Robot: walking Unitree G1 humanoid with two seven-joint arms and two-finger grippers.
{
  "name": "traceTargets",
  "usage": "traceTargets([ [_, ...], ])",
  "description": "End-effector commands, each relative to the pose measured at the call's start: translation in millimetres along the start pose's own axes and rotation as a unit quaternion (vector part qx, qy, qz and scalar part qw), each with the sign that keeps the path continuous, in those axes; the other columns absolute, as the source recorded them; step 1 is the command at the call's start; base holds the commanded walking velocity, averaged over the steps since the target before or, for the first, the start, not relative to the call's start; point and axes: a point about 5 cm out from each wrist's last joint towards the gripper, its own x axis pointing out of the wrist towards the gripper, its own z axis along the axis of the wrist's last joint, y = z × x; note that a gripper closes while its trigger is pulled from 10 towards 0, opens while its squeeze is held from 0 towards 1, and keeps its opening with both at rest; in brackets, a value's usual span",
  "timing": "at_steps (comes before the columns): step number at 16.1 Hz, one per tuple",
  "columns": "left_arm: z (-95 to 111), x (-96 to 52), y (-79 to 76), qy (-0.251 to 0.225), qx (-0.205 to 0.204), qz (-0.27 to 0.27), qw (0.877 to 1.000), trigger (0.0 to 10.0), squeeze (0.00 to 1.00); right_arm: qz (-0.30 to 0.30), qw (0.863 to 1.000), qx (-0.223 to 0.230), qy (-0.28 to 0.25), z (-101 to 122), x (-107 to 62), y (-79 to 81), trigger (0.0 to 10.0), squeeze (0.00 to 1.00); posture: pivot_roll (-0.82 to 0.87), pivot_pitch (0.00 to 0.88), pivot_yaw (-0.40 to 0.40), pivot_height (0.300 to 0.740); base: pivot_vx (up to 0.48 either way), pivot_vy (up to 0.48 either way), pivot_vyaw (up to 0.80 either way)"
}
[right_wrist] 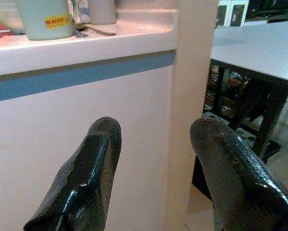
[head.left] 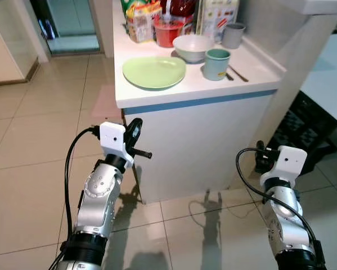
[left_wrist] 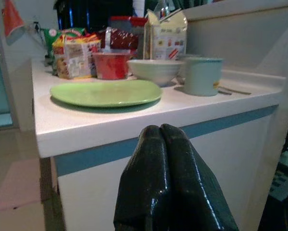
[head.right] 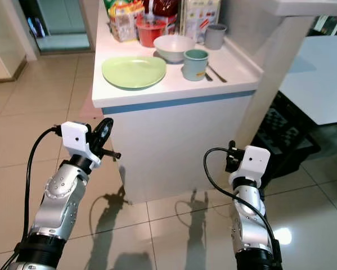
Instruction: Setting the table
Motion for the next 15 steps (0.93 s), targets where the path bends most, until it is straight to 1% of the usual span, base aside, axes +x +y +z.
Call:
traceTargets([
  [1,1.8,3.6,0.1,0.0,0.004,-0.001,1.0,10.0,0.0,0.002,1.0,-0.001,-0.008,4.8,3.9,-0.5,10.0,0.0,0.02,0.0,0.026,0.74,0.33,0.0,0.0],
  [7,2.6,7.3,1.4,-0.001,0.005,0.002,1.0,10.0,0.0,0.005,1.0,-0.004,-0.005,6.6,11.6,6.1,10.0,0.0,0.02,0.0,0.024,0.74,0.462,0.0,0.0],
  [10,2.8,6.5,1.5,-0.003,0.004,0.004,1.0,10.0,0.0,0.006,1.0,-0.005,-0.004,5.1,11.4,7.2,10.0,0.0,0.02,0.0,0.023,0.74,0.45,0.0,0.0],
  [15,3.9,5.7,-0.5,-0.011,0.002,0.004,1.0,10.0,0.0,0.005,1.0,-0.007,-0.002,1.4,8.0,5.6,10.0,0.0,0.02,0.0,0.022,0.74,0.296,0.378,0.0],
])
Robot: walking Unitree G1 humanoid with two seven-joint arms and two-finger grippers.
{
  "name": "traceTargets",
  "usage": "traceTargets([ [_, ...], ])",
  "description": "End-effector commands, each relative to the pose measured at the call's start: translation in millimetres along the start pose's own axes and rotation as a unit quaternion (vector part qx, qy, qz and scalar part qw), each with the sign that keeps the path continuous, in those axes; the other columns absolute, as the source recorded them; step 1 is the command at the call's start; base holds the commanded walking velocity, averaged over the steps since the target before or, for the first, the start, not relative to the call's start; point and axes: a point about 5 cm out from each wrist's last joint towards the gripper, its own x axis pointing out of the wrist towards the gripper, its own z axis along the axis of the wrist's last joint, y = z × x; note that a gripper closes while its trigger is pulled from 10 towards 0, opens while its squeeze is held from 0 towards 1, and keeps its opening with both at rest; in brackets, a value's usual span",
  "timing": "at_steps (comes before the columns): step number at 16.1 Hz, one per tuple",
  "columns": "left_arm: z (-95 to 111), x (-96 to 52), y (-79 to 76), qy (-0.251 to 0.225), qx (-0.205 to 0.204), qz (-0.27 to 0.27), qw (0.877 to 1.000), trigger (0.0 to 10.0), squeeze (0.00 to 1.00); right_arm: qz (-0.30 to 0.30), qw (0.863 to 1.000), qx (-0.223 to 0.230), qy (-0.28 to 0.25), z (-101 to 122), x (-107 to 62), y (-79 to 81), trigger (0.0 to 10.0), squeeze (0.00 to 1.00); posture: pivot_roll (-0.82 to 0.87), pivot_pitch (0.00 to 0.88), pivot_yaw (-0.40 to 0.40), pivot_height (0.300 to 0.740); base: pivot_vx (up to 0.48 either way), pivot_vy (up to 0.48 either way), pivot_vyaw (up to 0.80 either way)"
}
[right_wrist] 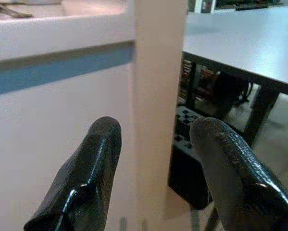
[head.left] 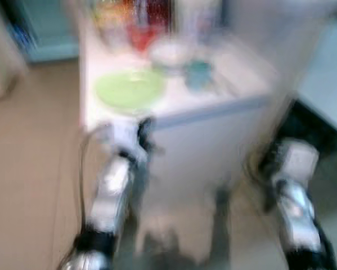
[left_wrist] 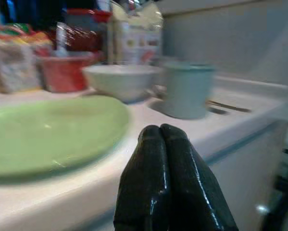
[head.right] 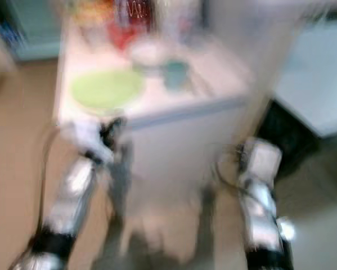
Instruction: Setting the table
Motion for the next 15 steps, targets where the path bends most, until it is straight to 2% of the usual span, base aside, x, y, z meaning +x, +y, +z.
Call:
traceTargets([
  [1,1.3,-8.3,19.6,0.001,0.016,0.03,0.999,10.0,0.0,0.032,0.999,0.012,-0.017,7.4,1.2,21.4,10.0,0.0,0.02,0.0,0.022,0.74,0.274,0.394,0.0],
  [3,1.6,-8.3,19.3,-0.003,0.015,0.029,0.999,10.0,0.0,0.032,0.999,0.012,-0.017,6.9,0.7,21.3,10.0,0.0,0.02,0.0,0.022,0.74,0.135,0.42,0.0],
  [13,3.6,-5.4,20.2,0.001,0.032,0.027,0.999,10.0,0.0,0.036,0.999,0.012,-0.02,6.1,-2.4,20.7,10.0,0.0,0.02,0.0,0.03,0.74,0.0,0.0,0.0],
  [15,3.2,-5.5,19.5,0.003,0.034,0.022,0.999,10.0,0.0,0.035,0.999,0.012,-0.02,6.1,-2.9,20.9,10.0,0.0,0.01,0.0,0.031,0.74,0.469,0.0,0.0],
])
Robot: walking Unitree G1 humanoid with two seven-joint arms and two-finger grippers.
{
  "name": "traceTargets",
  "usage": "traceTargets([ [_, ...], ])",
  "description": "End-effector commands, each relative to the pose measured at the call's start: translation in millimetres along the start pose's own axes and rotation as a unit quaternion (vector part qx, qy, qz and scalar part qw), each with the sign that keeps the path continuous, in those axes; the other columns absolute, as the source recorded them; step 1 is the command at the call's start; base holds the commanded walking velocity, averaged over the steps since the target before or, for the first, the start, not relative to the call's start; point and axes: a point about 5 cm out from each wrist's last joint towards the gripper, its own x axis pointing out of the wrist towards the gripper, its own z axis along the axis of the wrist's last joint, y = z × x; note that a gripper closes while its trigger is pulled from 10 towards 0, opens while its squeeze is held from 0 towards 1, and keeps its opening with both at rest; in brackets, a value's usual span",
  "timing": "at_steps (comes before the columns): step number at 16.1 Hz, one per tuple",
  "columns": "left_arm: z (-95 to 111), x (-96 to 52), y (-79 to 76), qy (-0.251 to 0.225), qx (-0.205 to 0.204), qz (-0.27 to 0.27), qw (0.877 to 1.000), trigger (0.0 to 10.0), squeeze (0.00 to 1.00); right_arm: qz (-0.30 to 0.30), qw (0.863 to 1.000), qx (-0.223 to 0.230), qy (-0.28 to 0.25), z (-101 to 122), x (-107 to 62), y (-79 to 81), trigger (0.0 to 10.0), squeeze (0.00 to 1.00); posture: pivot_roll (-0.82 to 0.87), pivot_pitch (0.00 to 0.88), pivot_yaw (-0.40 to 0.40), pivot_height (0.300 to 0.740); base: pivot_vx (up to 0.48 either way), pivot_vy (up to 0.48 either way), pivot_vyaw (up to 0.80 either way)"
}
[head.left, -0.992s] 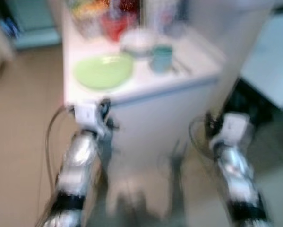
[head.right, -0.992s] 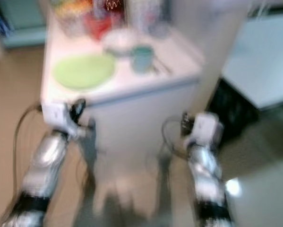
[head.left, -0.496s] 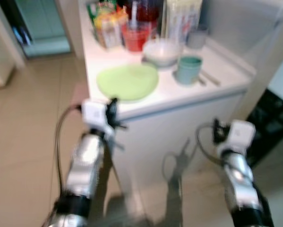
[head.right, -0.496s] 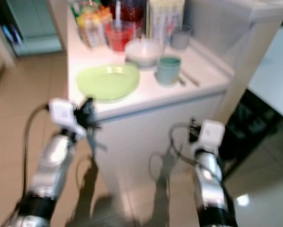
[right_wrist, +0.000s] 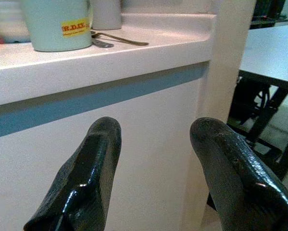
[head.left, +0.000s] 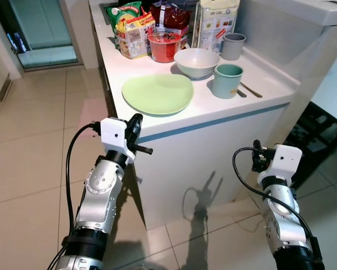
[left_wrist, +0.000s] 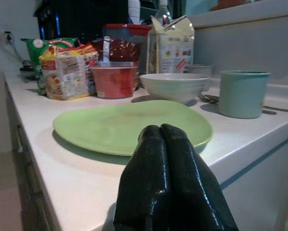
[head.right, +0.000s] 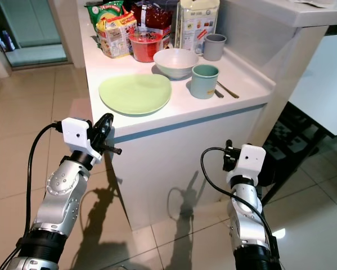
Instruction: Setting the table
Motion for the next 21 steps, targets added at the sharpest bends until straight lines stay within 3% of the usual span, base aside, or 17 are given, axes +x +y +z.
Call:
traceTargets([
  [1,3.6,3.1,-1.0,-0.001,0.01,-0.007,1.0,10.0,0.0,0.001,1.0,-0.001,-0.008,3.9,0.6,-0.3,10.0,0.0,0.02,0.0,0.032,0.74,0.48,0.0,0.0],
  [10,4.4,2.6,-0.4,0.001,0.018,-0.009,1.0,10.0,0.0,0.002,1.0,-0.001,-0.004,1.8,0.0,1.0,10.0,0.0,0.02,0.0,0.034,0.74,0.46,0.0,0.0],
  [21,7.9,6.5,2.1,-0.005,0.027,-0.019,0.999,10.0,0.0,0.009,1.0,-0.006,-0.018,5.0,-2.4,3.6,10.0,0.0,0.02,0.0,0.034,0.74,0.0,0.0,0.0],
])
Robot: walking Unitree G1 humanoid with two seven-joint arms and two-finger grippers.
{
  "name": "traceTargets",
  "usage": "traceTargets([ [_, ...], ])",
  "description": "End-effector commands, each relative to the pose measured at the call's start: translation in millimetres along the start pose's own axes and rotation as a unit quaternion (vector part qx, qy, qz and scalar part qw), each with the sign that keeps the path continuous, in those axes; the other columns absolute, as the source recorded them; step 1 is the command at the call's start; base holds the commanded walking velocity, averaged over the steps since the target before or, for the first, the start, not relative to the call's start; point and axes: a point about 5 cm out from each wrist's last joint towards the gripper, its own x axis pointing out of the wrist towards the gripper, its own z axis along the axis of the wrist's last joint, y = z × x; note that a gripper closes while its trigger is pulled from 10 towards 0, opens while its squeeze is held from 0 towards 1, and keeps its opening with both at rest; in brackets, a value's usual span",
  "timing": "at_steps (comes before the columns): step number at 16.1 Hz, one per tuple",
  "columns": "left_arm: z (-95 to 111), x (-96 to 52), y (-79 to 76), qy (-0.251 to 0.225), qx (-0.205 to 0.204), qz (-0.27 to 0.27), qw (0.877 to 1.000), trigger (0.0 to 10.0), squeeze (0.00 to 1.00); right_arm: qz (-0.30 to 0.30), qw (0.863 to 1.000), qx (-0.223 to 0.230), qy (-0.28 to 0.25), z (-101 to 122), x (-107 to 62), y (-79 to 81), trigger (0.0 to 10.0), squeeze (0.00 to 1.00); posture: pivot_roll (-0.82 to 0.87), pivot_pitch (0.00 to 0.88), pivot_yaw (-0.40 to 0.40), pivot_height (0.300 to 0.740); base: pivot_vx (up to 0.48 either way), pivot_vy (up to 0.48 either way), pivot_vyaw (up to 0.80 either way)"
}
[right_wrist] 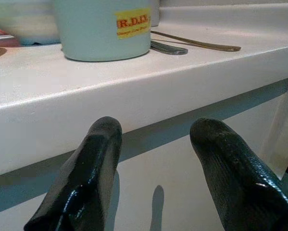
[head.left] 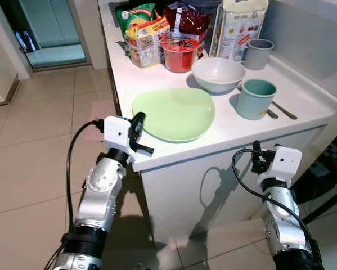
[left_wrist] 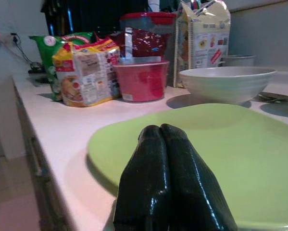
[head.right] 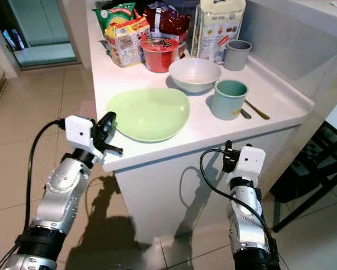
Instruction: Setting the table
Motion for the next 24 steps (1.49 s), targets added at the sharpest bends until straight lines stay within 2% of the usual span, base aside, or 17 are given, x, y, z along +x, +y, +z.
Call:
traceTargets([
  [1,4,3.4,2.3,-0.003,0.007,-0.006,1.0,10.0,0.0,0.002,1.0,-0.004,-0.008,3,0.3,0.9,10.0,0.0,0.02,0.0,0.034,0.74,0.0,0.0,0.0],
  [5,7,7.0,2.3,0.011,0.02,-0.034,0.999,10.0,0.0,0.004,0.999,-0.018,-0.027,11,-2.4,1.5,10.0,0.0,0.01,0.0,0.038,0.74,0.0,0.0,0.0],
  [8,9,9.5,4.9,0.017,0.025,-0.048,0.998,10.0,0.0,-0.004,1.0,-0.015,-0.019,8,-2.6,-2.6,10.0,0.0,0.01,0.0,0.045,0.74,0.0,0.0,0.0],
  [11,11,10.5,5.3,0.029,0.041,-0.078,0.996,10.0,0.0,-0.004,1.0,-0.012,-0.02,7,-4.0,0.7,10.0,0.0,0.02,0.0,0.052,0.74,0.0,0.0,0.0],
  [14,8,9.4,-2.5,0.051,0.053,-0.133,0.988,10.0,0.0,-0.005,1.0,-0.01,-0.021,9,-4.4,1.6,10.0,0.0,0.02,0.0,0.053,0.74,0.0,0.0,0.0],
  [24,2,10.1,-7.0,0.083,0.083,-0.193,0.974,10.0,0.0,-0.003,1.0,-0.01,-0.021,8,-6.8,4.1,10.0,0.0,0.01,0.0,0.062,0.74,0.0,0.0,0.0],
])
